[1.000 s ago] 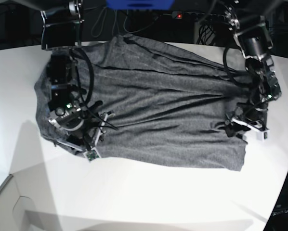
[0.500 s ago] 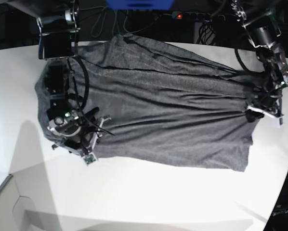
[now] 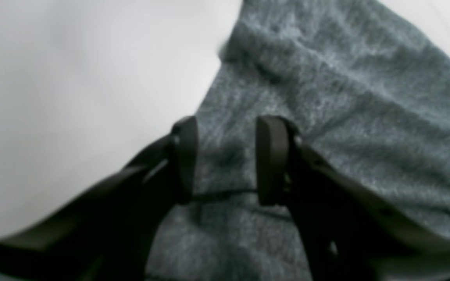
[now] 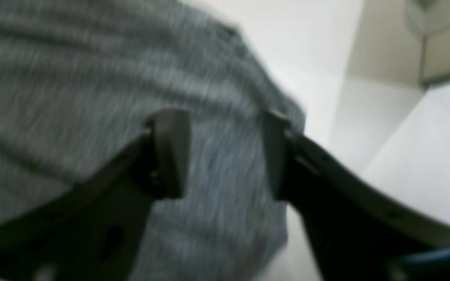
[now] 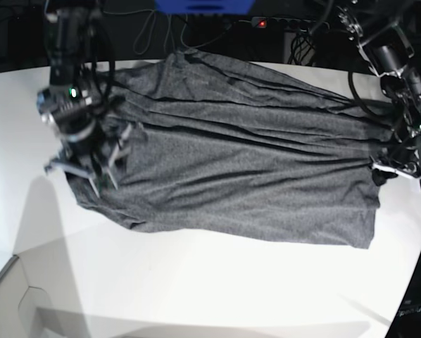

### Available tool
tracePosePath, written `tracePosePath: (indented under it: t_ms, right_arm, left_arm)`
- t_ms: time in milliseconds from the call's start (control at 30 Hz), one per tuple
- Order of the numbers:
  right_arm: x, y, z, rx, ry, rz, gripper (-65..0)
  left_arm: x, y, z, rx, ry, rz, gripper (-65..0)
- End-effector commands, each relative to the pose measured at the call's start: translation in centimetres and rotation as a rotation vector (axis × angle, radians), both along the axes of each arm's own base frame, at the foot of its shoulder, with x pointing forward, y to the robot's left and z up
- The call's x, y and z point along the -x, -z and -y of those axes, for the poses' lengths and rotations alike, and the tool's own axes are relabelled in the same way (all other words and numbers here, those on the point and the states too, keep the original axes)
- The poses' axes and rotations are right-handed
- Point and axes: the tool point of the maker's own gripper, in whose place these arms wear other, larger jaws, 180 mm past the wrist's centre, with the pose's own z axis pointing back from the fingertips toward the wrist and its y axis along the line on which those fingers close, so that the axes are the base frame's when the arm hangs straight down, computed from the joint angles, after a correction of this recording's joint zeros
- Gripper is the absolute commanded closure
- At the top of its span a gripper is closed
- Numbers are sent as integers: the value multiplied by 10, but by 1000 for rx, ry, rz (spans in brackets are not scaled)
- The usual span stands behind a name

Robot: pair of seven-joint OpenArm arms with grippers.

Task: Layout the t-shirt on the table in an organized manner, then fold the t-shirt properly
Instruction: 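Pull the grasped shirt corners apart with both grippers to stretch it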

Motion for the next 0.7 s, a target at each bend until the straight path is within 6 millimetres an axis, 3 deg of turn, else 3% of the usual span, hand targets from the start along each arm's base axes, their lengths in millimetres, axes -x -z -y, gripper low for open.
tracePosePath:
  t_ms: [0,100,167,267,500,667]
  right_arm:
    - [7,-1,-1,-4,-7,6,-372]
    - [43,27,-3,-6,-14,-96,-444]
    - [63,40,-6,-19,-17,-143,-448]
    - [84,47,-23,-93,-31,-138,-448]
    - [111,54,-43,-184,-34,-137,-448]
    - [125,60,-46,-193,-30,-172,-448]
  left_arm:
    - [-15,-36,-10,-47,3,103,-243]
    - [-18,-56,-4,-81,19,155,-243]
    - [-18,-74,0,-116,32,194,-243]
    - [-4,-82,9,-158,66,169,-267]
    - [58,-64,20,-237,137,-6,-514]
    - [105,-50,5,-224,46,-59,-542]
